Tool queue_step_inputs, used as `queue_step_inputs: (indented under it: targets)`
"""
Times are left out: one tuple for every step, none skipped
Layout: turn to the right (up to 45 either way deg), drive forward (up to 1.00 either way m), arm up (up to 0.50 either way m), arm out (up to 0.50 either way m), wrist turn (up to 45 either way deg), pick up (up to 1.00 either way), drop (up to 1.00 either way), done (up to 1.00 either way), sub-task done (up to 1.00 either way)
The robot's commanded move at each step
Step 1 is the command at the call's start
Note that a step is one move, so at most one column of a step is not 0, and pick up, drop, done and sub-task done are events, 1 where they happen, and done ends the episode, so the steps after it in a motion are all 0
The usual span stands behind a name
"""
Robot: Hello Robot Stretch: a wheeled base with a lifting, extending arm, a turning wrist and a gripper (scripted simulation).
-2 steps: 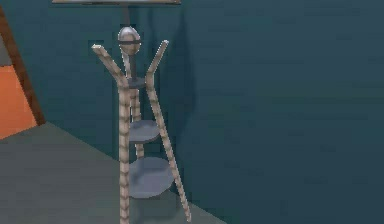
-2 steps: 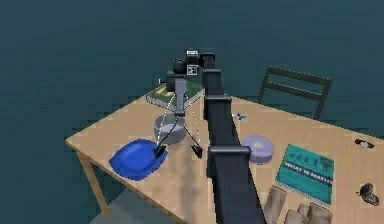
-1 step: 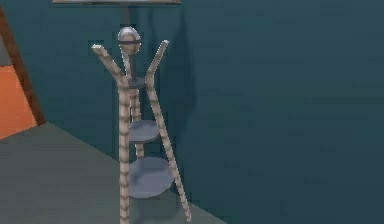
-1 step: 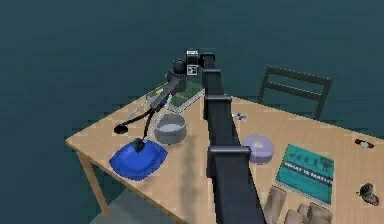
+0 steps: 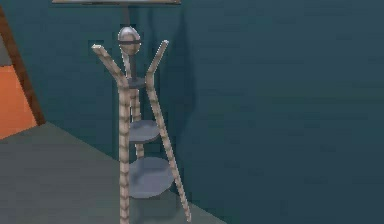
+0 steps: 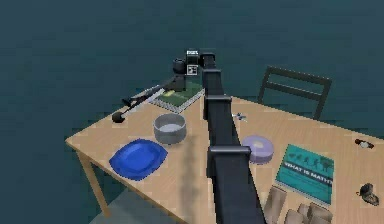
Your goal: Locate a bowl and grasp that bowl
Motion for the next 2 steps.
queue_step_inputs:
  targets:
    - [0.0, 0.0, 0.0, 0.0, 45.0, 0.0, 0.0, 0.0, 0.0]
    - [0.0, 0.0, 0.0, 0.0, 15.0, 0.0, 0.0, 0.0, 0.0]
